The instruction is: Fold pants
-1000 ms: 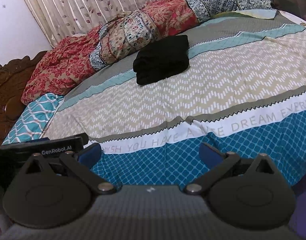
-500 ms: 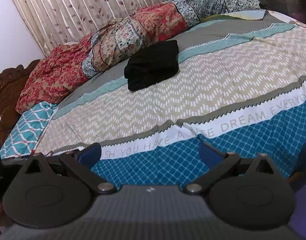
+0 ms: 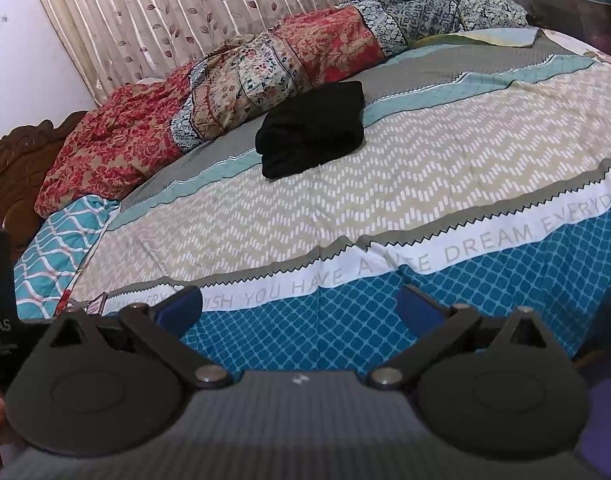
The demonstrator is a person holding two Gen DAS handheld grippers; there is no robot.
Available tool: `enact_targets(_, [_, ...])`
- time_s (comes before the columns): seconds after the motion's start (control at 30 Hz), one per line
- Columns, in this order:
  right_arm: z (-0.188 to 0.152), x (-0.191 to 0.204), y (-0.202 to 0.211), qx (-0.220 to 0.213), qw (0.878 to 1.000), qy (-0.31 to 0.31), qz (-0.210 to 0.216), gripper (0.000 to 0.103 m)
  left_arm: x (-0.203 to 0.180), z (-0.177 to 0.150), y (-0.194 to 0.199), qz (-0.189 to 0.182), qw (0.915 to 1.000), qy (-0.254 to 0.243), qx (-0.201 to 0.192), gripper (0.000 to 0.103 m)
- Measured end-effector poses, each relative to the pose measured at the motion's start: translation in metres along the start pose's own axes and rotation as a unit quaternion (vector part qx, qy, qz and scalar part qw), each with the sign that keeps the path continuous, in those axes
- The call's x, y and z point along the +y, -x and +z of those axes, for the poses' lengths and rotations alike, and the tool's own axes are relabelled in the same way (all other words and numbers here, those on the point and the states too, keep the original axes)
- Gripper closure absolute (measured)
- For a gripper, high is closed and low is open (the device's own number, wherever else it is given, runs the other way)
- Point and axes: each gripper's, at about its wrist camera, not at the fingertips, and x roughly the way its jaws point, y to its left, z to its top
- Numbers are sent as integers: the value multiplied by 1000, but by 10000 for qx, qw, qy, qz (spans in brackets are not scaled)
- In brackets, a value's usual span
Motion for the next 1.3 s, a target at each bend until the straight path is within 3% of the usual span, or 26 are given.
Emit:
enact_targets(0.37, [-4, -5, -7, 157, 9998, -128, -31, 0, -7, -1, -14, -20, 9996, -73, 277, 0])
enact_targets(1.3, [-6, -15, -17, 355, 9988, -329, -85, 0, -16, -4, -28, -35, 9982, -198, 557, 0])
